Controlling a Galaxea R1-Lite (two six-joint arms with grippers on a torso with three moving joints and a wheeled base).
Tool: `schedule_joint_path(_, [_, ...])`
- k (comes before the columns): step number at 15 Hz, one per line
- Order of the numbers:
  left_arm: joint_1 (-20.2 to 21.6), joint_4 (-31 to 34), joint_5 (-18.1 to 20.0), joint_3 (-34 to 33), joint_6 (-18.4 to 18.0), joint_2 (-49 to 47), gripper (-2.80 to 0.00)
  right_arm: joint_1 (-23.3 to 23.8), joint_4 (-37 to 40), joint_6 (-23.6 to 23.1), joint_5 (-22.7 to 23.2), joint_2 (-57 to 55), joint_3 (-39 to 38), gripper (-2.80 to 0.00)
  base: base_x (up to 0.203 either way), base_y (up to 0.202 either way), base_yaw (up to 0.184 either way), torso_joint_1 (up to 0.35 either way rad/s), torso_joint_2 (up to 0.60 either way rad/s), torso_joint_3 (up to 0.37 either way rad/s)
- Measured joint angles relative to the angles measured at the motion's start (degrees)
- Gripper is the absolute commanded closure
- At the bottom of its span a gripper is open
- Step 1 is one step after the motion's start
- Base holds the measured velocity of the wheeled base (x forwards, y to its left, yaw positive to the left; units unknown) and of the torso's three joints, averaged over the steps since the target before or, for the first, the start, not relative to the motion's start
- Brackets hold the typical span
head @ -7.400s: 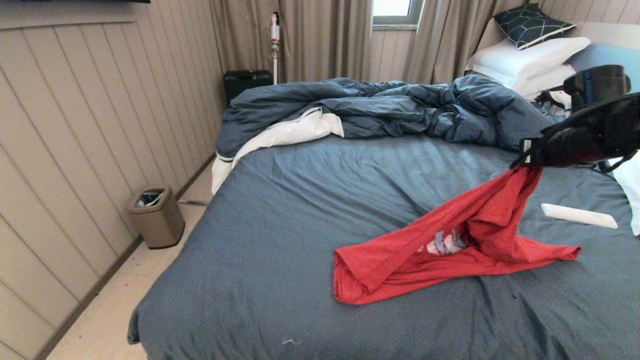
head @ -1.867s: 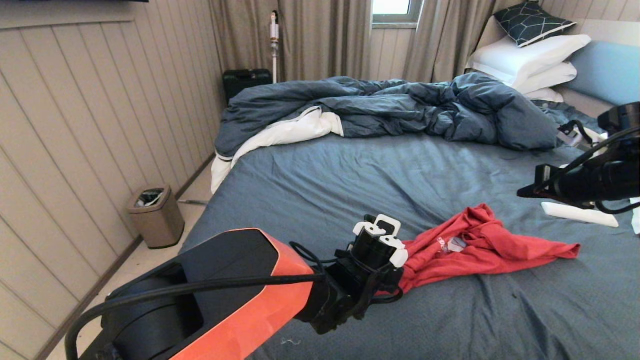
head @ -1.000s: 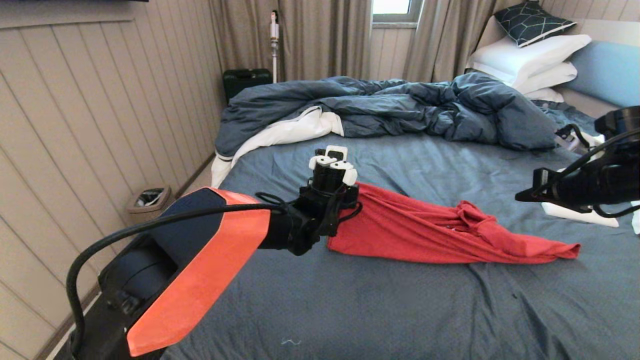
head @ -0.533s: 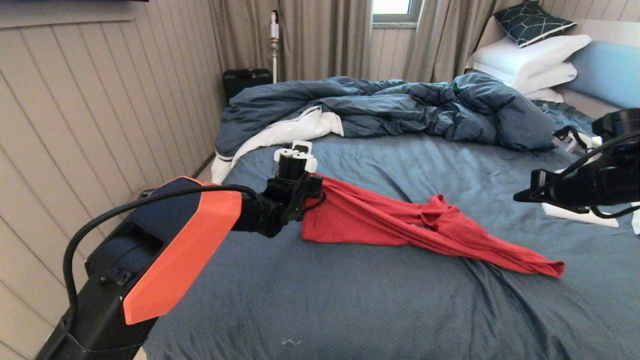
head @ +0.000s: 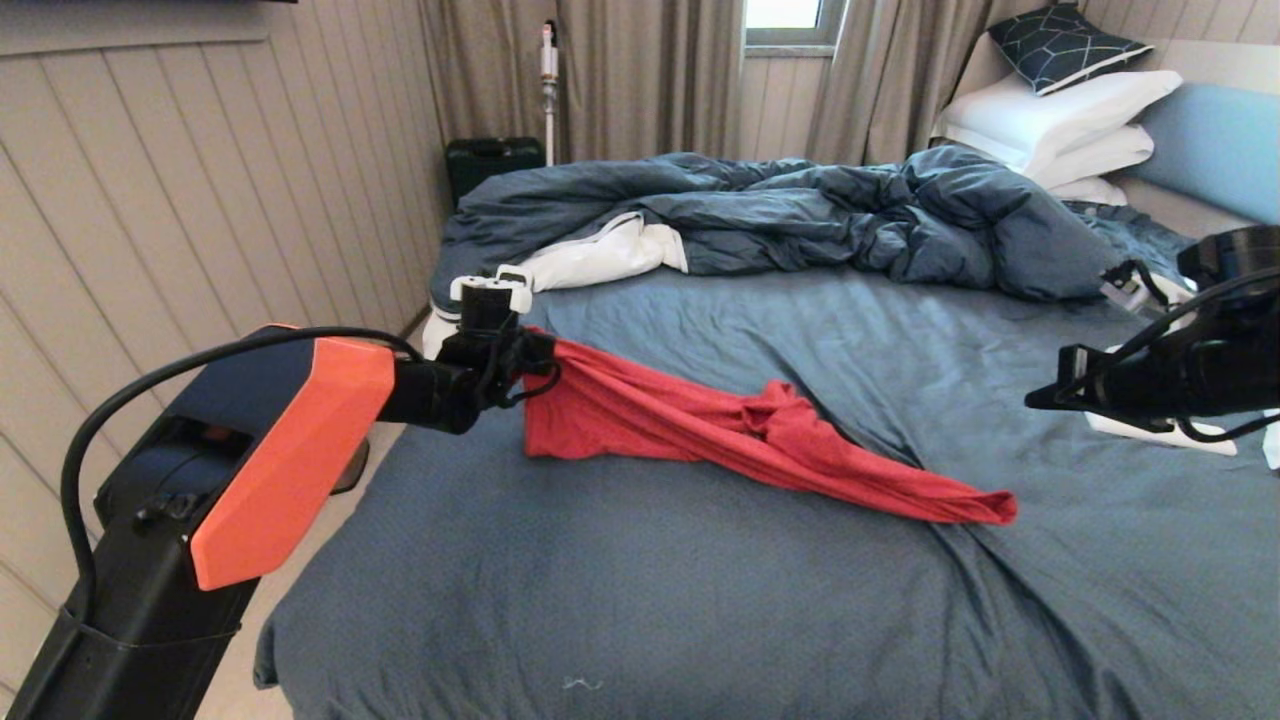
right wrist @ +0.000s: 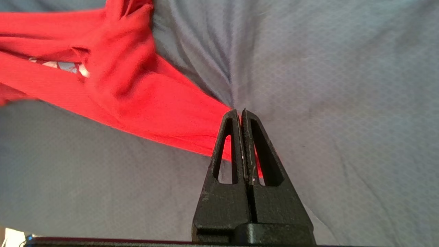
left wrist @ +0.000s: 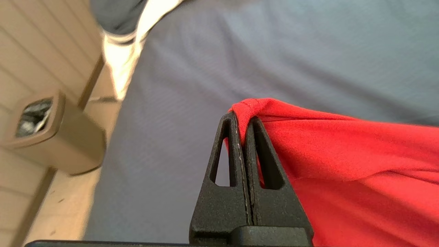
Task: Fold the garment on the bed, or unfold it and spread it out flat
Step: Unford the red T-shirt
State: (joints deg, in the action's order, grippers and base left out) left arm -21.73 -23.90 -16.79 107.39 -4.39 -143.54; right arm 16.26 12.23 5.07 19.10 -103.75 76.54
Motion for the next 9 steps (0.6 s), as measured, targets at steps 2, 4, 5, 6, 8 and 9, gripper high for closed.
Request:
schedule_joint_path(2, [1.35, 0.78, 1.47, 0.12, -0.43, -0.20, 0.00, -0.09, -0.05, -0.01, 0.02, -0.27, 0.00, 0.00, 0.000, 0.000, 0.000, 0.000, 0.00, 0.000])
schedule_joint_path(4, [1.62, 0.79, 1.52, 0.09, -0.47, -0.11, 0.00, -0.06, -0.05, 0.00, 0.00, -0.43, 0.00, 0.00, 0.000, 0.000, 0.000, 0.000, 0.00, 0.000])
schedule_joint_path(5, [1.58, 0.78, 1.30, -0.02, -0.64, 0.00, -2.80, -0.06, -0.05, 0.00, 0.00, -0.44, 0.02, 0.00, 0.000, 0.000, 0.000, 0.000, 0.00, 0.000])
schedule_joint_path(6, [1.47, 0.73, 0.92, -0.02, -1.02, 0.05, -2.80, -0.06, -0.07, 0.02, 0.00, -0.48, 0.07, 0.00, 0.000, 0.000, 0.000, 0.000, 0.00, 0.000])
schedule_joint_path(8, [1.03, 0.70, 0.84, 0.00, -1.47, 0.17, -2.80, -0.03, -0.07, 0.00, 0.00, -0.53, 0.07, 0.00, 0.000, 0.000, 0.000, 0.000, 0.00, 0.000])
schedule_joint_path(9, [0.92, 0.59, 0.86, -0.07, -1.67, 0.28, -2.80, -0.01, -0.08, 0.00, 0.05, -0.55, 0.09, 0.00, 0.000, 0.000, 0.000, 0.000, 0.00, 0.000])
